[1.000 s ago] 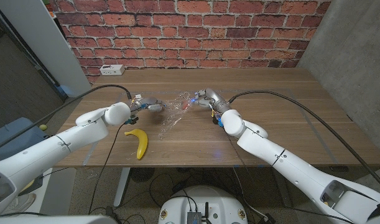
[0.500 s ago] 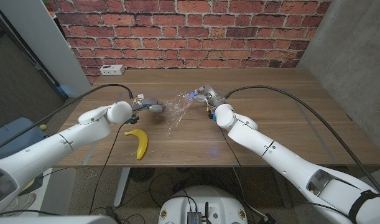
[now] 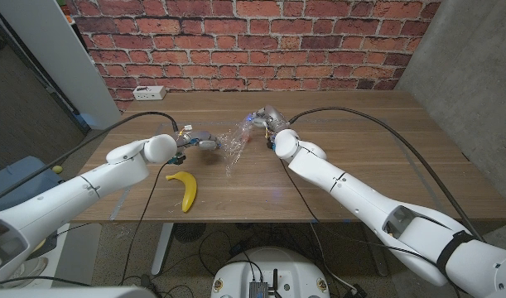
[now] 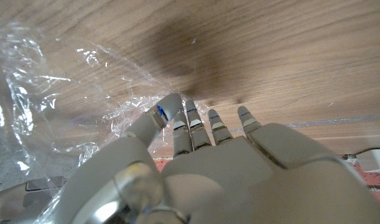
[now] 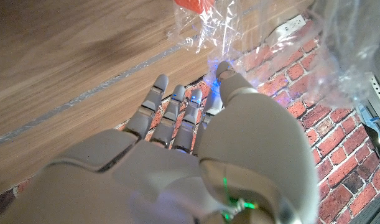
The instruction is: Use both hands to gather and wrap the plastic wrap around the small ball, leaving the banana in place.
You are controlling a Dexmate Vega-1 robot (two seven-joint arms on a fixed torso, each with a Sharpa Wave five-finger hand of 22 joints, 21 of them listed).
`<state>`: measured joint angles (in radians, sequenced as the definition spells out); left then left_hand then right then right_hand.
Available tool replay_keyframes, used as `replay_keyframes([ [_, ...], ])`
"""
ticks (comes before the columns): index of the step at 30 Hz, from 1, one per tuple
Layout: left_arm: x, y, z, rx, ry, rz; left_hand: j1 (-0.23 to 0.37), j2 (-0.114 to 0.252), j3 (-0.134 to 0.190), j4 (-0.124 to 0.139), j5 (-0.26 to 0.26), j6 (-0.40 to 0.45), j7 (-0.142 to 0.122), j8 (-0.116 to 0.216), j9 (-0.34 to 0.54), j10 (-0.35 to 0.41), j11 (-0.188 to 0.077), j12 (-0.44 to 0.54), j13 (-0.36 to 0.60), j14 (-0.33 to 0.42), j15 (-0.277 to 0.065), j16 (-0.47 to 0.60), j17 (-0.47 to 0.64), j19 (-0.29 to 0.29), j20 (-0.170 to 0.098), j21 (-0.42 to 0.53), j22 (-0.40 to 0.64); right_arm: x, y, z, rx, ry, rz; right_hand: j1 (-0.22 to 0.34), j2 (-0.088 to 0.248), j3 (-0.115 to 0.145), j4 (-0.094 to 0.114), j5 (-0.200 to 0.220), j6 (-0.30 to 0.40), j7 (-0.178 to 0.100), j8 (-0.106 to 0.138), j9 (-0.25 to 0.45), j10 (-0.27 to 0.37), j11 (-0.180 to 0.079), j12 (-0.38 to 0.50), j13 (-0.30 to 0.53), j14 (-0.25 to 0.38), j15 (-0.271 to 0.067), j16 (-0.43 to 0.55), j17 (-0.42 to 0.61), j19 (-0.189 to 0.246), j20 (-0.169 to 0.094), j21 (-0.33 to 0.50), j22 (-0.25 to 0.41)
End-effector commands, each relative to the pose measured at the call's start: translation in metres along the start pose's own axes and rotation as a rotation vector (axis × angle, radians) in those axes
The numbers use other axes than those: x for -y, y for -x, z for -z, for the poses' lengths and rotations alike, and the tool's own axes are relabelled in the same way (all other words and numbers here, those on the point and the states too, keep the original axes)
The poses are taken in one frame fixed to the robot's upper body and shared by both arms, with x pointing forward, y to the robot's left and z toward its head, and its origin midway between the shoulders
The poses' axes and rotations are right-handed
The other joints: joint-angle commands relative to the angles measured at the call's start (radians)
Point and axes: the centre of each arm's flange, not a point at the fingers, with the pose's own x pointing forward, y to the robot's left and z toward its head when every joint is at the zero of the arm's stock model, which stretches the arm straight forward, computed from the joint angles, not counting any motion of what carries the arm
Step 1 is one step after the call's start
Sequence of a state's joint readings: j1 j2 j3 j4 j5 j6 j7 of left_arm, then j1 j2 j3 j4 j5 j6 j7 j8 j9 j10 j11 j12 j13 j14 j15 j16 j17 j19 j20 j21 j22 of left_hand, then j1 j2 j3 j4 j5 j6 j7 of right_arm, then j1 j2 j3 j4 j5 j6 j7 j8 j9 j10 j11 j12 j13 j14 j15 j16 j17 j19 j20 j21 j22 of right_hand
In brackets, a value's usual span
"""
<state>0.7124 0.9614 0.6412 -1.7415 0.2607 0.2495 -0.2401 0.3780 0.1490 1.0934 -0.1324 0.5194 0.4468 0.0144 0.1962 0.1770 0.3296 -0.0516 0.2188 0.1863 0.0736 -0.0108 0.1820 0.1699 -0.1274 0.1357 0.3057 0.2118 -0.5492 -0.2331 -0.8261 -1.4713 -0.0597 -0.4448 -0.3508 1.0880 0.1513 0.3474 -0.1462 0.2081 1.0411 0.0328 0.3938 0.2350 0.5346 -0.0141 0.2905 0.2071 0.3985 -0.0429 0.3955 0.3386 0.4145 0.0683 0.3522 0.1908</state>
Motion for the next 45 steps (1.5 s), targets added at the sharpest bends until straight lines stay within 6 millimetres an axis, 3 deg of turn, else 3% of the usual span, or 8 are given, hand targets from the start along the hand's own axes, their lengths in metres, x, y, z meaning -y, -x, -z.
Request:
replay_keyframes([
  [1, 0.000, -0.005, 0.003, -0.012, 0.016, 0.028, -0.009, -0.003, 0.008, -0.001, 0.005, 0.009, 0.008, 0.005, 0.001, 0.012, 0.001, 0.010, 0.001, 0.014, 0.000, 0.010, 0.002, -0.008, -0.002, 0.002, 0.005, -0.011, -0.029, -0.023, 0.004, -0.016, 0.047, -0.011, 0.001, 0.010, 0.000, 0.004, 0.024, 0.026, 0.005, 0.005, 0.011, -0.001, -0.003, 0.003, 0.018, -0.047, -0.001, 0.000, 0.010, 0.006, 0.006, 0.002],
  [3, -0.001, -0.006, 0.004, -0.011, 0.016, 0.029, -0.011, -0.004, 0.010, 0.000, 0.006, 0.011, 0.008, 0.004, 0.001, 0.013, 0.015, 0.009, 0.001, 0.019, 0.001, 0.010, 0.002, -0.008, -0.002, 0.002, 0.005, -0.014, -0.032, -0.027, 0.004, 0.007, 0.059, -0.014, 0.001, 0.012, 0.002, 0.004, 0.017, 0.023, 0.003, 0.005, 0.014, -0.002, -0.003, 0.003, 0.024, -0.046, 0.000, 0.000, 0.012, 0.007, 0.007, 0.002],
  [25, -0.001, -0.001, 0.010, -0.014, 0.030, 0.005, -0.025, -0.010, 0.015, 0.006, 0.007, 0.016, 0.008, -0.004, 0.001, 0.018, 0.005, 0.002, 0.001, 0.032, 0.001, 0.006, 0.002, 0.005, 0.005, 0.010, 0.006, -0.066, -0.071, -0.042, -0.031, 0.422, 0.108, -0.040, 0.003, 0.018, 0.008, -0.003, -0.055, -0.022, -0.030, -0.011, 0.037, -0.025, -0.010, 0.005, 0.083, -0.062, 0.027, 0.021, 0.057, 0.004, 0.030, 0.004],
  [27, -0.001, 0.000, 0.011, -0.018, 0.031, 0.000, -0.026, -0.010, 0.015, 0.006, 0.007, 0.015, 0.008, -0.005, 0.001, 0.018, 0.006, 0.002, 0.002, 0.032, 0.001, 0.006, 0.002, 0.005, 0.005, 0.011, 0.006, -0.067, -0.074, -0.043, -0.042, 0.414, 0.079, -0.064, -0.004, 0.014, 0.016, -0.006, -0.120, -0.046, -0.063, -0.018, 0.030, -0.018, -0.018, 0.006, 0.089, -0.057, 0.024, 0.020, 0.063, 0.010, 0.035, 0.004],
  [31, -0.002, 0.003, 0.013, -0.021, 0.035, -0.010, -0.028, -0.010, 0.016, 0.007, 0.007, 0.012, 0.007, -0.007, 0.001, 0.017, 0.010, 0.000, 0.002, 0.032, 0.000, 0.005, 0.002, 0.006, 0.006, 0.012, 0.006, -0.068, -0.076, -0.043, -0.060, 0.374, 0.049, -0.185, -0.049, -0.039, 0.055, -0.022, -0.283, -0.041, -0.151, -0.031, -0.018, 0.013, -0.049, 0.011, 0.089, -0.029, 0.017, 0.030, 0.067, 0.034, 0.043, 0.005],
  [34, -0.002, 0.005, 0.014, -0.021, 0.040, -0.019, -0.029, -0.011, 0.017, 0.008, 0.007, 0.006, 0.008, -0.010, 0.001, 0.012, 0.008, -0.003, 0.002, 0.032, 0.000, 0.004, 0.002, 0.007, 0.006, 0.012, 0.007, -0.069, -0.076, -0.043, -0.062, 0.392, 0.036, -0.242, -0.086, -0.081, 0.059, -0.032, -0.408, -0.043, -0.198, -0.028, -0.046, 0.032, -0.053, 0.028, 0.109, -0.024, 0.034, 0.052, 0.070, 0.054, 0.046, 0.005],
  [42, -0.005, 0.008, 0.015, -0.012, 0.051, -0.040, -0.033, -0.011, 0.018, 0.009, 0.007, -0.009, 0.008, -0.016, 0.001, 0.000, 0.019, -0.009, 0.002, 0.031, 0.002, 0.003, 0.002, 0.006, 0.005, 0.013, 0.007, -0.080, -0.076, -0.038, -0.065, 0.598, -0.098, -0.242, -0.129, -0.112, 0.024, -0.016, -0.556, -0.070, -0.215, -0.022, -0.170, 0.021, -0.078, 0.050, 0.011, -0.022, 0.009, 0.083, 0.023, 0.071, 0.026, 0.004],
  [45, -0.007, 0.011, 0.015, -0.006, 0.062, -0.059, -0.037, -0.012, 0.018, 0.010, 0.006, -0.027, 0.003, -0.021, 0.001, -0.012, 0.025, -0.014, 0.002, 0.030, 0.005, 0.001, 0.002, 0.006, 0.005, 0.014, 0.007, -0.082, -0.074, -0.033, -0.072, 0.607, -0.100, -0.267, -0.142, -0.129, 0.033, -0.013, -0.569, -0.073, -0.211, -0.021, -0.186, 0.020, -0.078, 0.053, 0.003, -0.025, 0.004, 0.085, 0.010, 0.074, 0.021, 0.004],
])
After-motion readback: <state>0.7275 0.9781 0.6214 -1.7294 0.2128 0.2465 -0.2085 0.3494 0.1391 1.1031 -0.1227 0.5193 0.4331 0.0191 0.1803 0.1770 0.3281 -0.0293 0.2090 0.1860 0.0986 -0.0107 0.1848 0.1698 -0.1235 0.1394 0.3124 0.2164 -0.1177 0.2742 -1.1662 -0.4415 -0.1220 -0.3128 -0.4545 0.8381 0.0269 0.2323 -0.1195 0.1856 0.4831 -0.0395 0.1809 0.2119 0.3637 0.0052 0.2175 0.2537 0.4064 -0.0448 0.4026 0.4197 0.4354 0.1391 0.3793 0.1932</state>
